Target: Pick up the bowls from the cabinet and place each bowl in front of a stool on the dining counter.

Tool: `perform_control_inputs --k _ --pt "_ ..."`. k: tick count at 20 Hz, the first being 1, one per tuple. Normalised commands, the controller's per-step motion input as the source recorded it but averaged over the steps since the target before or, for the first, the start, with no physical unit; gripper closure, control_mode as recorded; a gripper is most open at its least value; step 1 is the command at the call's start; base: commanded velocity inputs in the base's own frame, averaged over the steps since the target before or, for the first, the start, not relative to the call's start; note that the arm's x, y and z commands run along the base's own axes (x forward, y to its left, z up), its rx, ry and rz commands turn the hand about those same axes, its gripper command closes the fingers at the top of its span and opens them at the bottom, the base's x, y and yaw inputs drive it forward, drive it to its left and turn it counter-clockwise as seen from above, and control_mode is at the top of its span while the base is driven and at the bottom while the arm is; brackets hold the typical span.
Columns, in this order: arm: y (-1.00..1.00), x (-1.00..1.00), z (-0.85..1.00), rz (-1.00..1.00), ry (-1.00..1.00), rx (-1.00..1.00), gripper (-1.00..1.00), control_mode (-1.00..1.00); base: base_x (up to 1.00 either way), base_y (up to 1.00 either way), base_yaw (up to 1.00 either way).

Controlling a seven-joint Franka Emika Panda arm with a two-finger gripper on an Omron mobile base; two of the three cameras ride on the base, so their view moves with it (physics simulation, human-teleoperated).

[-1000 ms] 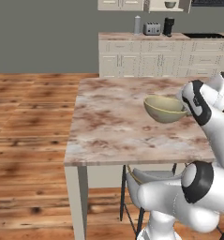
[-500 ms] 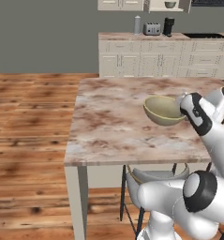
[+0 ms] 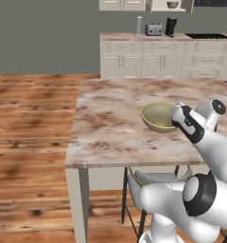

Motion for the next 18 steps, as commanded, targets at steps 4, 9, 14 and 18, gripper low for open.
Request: perform_control_inputs --k 4,9,14,18 --pt "-0.09 0.24 -0.02 0.00 0.09 0.00 1.00 -1.00 0.00 0.00 0.00" --pt "-0.14 0.16 -0.11 0.00 0.05 0.00 1.00 -1.00 0.00 0.00 0.00" --pt "-0.02 0.03 -0.29 0.00 0.00 0.00 1.00 -1.00 0.00 0.00 0.00" --pt "0.00 0.00 -0.34 0.00 0.00 0.00 1.00 -1.00 0.00 0.00 0.00"
